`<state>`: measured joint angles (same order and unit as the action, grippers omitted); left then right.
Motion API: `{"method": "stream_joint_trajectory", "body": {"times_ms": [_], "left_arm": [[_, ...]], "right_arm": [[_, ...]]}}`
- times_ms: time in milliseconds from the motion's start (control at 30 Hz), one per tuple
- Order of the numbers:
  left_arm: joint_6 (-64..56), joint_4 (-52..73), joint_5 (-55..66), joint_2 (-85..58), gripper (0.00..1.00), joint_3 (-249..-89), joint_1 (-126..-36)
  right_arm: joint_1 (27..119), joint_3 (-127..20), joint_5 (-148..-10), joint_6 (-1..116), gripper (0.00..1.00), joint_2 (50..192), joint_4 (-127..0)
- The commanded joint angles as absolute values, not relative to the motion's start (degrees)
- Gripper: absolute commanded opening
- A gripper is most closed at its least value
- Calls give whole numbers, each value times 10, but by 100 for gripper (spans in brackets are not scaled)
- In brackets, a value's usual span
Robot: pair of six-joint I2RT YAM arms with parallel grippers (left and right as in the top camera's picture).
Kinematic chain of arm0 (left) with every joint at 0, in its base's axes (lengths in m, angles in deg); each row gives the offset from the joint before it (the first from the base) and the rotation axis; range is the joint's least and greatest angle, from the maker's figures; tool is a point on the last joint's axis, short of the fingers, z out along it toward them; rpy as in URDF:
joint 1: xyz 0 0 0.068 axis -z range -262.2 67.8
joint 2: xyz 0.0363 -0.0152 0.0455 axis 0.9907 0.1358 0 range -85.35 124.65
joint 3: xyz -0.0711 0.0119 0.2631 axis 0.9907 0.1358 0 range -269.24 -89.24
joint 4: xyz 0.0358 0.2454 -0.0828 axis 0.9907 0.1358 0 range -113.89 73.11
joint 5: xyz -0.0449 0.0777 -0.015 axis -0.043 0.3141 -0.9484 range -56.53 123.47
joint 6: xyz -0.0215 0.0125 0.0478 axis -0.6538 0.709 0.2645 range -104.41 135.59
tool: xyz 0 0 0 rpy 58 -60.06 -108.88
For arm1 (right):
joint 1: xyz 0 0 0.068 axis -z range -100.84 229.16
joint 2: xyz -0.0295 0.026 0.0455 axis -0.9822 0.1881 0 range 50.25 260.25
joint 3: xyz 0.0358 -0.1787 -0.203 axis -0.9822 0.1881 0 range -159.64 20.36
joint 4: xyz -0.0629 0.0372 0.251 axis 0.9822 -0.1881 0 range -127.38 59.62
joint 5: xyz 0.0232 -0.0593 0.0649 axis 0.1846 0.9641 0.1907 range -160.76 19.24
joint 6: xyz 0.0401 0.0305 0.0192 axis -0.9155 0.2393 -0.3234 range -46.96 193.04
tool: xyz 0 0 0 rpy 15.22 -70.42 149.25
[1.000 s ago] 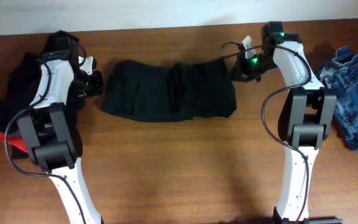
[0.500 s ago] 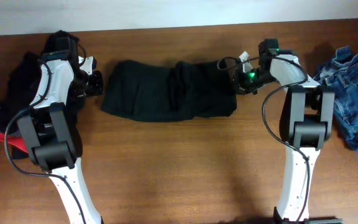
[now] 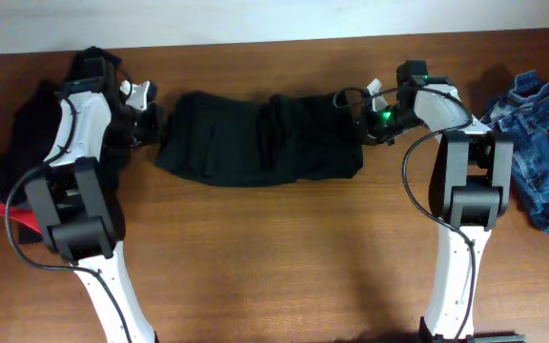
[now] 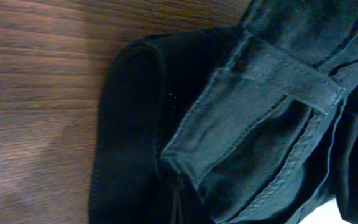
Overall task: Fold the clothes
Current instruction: 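Grasp the bundle's left end with the left gripper, holding both ends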
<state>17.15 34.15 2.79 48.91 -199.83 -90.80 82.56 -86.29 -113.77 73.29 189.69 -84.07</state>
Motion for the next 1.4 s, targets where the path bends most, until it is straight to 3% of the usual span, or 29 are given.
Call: {"method": "stream_joint_trajectory", "body": {"times_ms": [0, 167, 200, 300, 333, 433, 1100, 1200, 1333, 1367], "left_arm": [[182, 343, 17, 490, 0, -2007, -939], [178, 348, -14, 490, 3, -2007, -987], [178, 348, -15, 490, 23, -2007, -988], [213, 347, -37, 491, 52, -2007, -979], [226, 347, -53, 491, 57, -2007, -974], [232, 347, -62, 496, 60, -2007, -964], [239, 338, -80, 583, 57, -1998, -916], [239, 331, -79, 583, 41, -1998, -889], [239, 321, -79, 583, 5, -1998, -869], [238, 321, -79, 583, 1, -1998, -868]], "right_arm": [[821, -843, -1108, 737, 4, 1903, -846], [821, -843, -1108, 737, 4, 1903, -846], [821, -843, -1106, 737, 4, 1903, -846], [821, -843, -1106, 737, 4, 1903, -846], [821, -843, -1106, 737, 4, 1903, -846], [821, -843, -1106, 736, 4, 1903, -846], [821, -843, -1106, 736, 4, 1903, -848], [821, -843, -1106, 736, 4, 1903, -848], [821, -843, -1106, 736, 4, 1903, -848], [821, -843, -1106, 737, 4, 1903, -849]]}}
